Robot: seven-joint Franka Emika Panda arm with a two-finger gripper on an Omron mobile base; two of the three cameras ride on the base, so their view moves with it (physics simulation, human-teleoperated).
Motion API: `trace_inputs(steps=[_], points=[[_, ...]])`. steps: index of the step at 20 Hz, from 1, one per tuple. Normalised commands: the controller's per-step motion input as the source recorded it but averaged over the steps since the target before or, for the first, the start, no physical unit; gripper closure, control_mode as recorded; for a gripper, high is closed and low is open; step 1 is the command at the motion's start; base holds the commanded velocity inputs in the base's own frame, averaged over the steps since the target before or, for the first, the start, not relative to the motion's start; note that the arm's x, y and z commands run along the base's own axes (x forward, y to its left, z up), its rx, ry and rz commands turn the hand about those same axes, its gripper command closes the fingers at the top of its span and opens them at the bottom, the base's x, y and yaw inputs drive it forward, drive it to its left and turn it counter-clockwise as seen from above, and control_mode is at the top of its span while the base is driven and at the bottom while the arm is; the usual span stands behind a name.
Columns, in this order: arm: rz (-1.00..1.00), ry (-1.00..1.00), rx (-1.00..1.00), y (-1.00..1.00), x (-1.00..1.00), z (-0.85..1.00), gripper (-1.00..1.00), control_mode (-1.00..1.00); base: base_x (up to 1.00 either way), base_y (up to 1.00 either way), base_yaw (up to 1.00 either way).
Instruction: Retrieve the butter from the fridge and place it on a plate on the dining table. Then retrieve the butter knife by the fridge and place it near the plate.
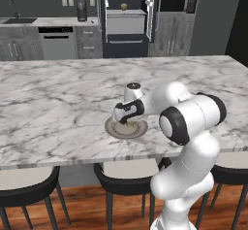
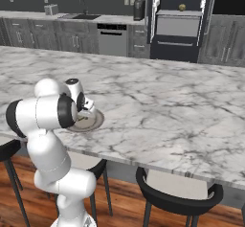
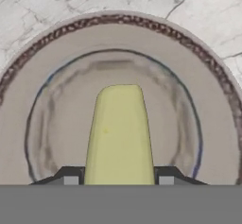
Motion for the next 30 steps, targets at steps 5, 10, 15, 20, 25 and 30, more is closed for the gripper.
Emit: trace_inputs(steps=[5,10,15,20,25,30], points=[[0.0,0.0,0.0,0.0,0.0,-0.28,1.0,-1.0,0.0,0.0,0.0],[0.0,0.0,0.0,0.0,0.0,-0.22,1.0,-1.0,0.0,0.0,0.0],[0.0,0.0,0.0,0.0,0.0,-0.09,-1.0,-1.0,0.0,0.0,0.0],[0.0,0.0,0.0,0.0,0.0,0.0,-1.0,-1.0,0.0,0.0,0.0],[0.0,0.0,0.0,0.0,0.0,0.0,-1.0,-1.0,0.0,0.0,0.0],[0.0,0.0,-0.06,0.0,-0.11,0.37,-1.0,-1.0,0.0,0.0,0.0]])
